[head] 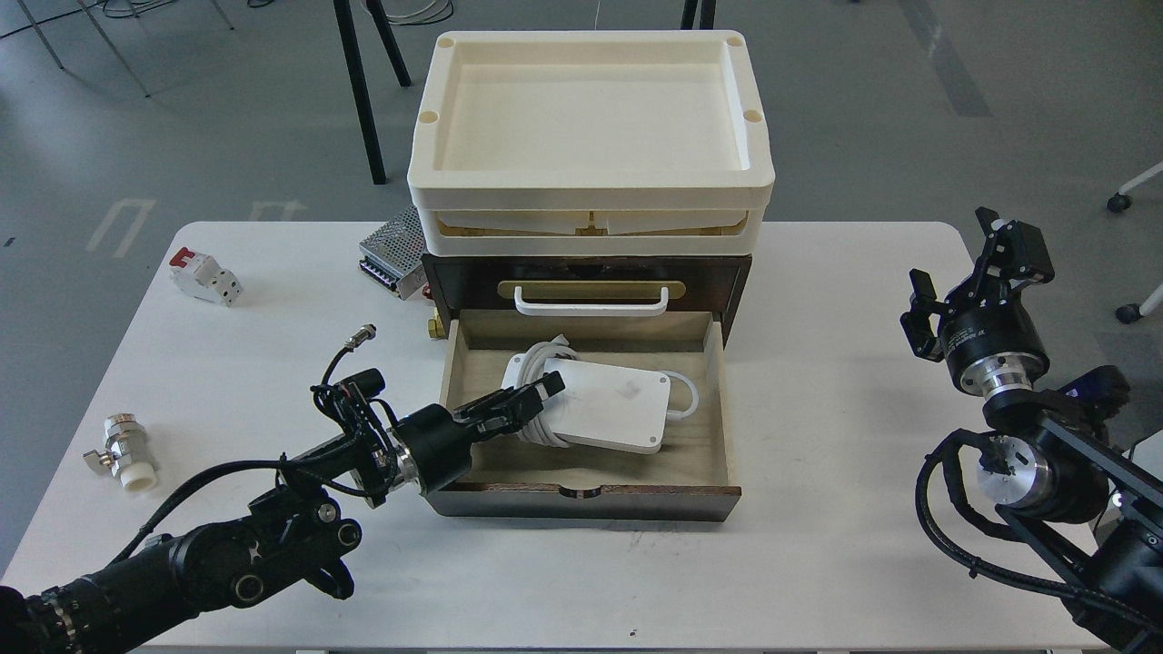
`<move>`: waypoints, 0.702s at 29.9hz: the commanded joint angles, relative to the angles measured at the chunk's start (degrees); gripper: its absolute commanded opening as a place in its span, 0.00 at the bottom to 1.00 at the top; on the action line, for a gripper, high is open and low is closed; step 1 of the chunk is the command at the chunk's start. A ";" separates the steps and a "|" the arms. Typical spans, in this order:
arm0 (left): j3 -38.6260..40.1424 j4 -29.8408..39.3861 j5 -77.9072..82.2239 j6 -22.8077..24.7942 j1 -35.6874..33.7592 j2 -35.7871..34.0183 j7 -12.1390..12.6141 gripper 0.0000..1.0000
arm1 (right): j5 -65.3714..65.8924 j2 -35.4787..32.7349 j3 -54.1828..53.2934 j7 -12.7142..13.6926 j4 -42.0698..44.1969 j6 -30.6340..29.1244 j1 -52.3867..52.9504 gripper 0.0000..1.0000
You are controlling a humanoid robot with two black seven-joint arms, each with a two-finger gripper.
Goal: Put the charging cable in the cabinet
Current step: 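Open the left gripper and push the charger and cable into the drawer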
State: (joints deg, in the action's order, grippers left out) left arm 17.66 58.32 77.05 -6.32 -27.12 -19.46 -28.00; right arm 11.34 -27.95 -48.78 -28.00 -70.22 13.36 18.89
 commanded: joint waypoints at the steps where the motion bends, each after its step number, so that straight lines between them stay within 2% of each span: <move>1: 0.09 0.57 -0.14 -0.01 0.05 0.04 0.00 0.63 | 0.00 0.00 0.00 0.00 0.00 0.00 0.00 0.99; 5: 0.00 1.45 -0.06 0.08 -0.21 0.04 0.00 0.67 | 0.00 0.00 0.00 0.00 0.00 0.00 0.00 0.99; 10: -0.78 3.82 0.29 -0.36 -0.39 -1.02 0.00 0.67 | 0.00 0.00 -0.09 0.00 0.00 0.00 0.00 0.99; 21: -2.28 4.00 18.31 -6.69 -0.74 -1.98 0.00 0.66 | 0.00 0.00 -0.09 0.00 0.00 0.00 0.00 0.99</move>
State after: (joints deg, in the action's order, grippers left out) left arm 15.43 62.25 92.87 -11.92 -27.81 -21.46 -28.00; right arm 11.34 -27.95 -48.87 -28.00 -70.23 13.36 18.90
